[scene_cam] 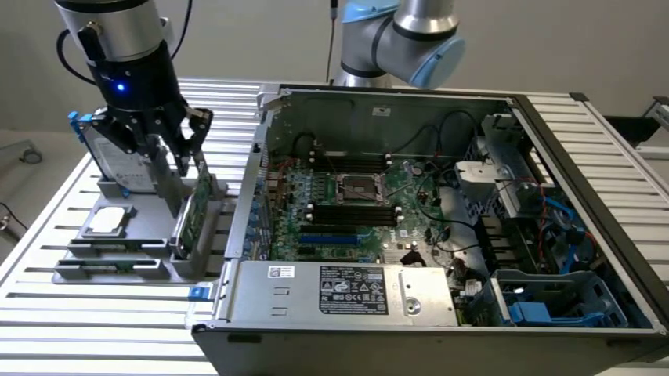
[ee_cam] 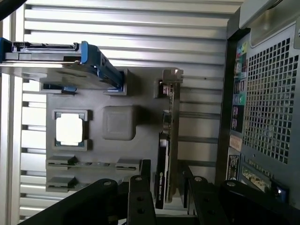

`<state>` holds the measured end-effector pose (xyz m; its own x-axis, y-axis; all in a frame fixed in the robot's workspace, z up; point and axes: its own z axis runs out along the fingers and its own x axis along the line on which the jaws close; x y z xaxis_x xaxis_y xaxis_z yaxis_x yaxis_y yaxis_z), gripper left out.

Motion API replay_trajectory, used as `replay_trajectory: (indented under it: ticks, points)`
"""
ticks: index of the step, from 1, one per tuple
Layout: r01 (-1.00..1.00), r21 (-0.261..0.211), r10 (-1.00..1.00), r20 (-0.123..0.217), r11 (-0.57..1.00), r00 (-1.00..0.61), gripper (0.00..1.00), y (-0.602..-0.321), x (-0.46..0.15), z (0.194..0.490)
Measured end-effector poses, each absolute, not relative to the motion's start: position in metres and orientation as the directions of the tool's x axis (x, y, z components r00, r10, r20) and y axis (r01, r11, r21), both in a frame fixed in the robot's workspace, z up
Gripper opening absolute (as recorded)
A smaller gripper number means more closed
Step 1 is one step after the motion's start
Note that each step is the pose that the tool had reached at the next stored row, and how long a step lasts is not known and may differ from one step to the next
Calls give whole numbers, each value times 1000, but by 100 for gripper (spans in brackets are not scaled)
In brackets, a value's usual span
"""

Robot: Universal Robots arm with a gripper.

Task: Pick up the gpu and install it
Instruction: 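Pick up the gpu and move the gpu toward the slot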

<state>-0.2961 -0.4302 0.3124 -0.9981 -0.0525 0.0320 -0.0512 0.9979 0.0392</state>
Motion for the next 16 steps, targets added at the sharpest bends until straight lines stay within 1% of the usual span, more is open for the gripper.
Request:
replay_trajectory:
  ticks: [16]
  points:
    - [-52,38,-52,14,998,-999,36,-431,-299,283]
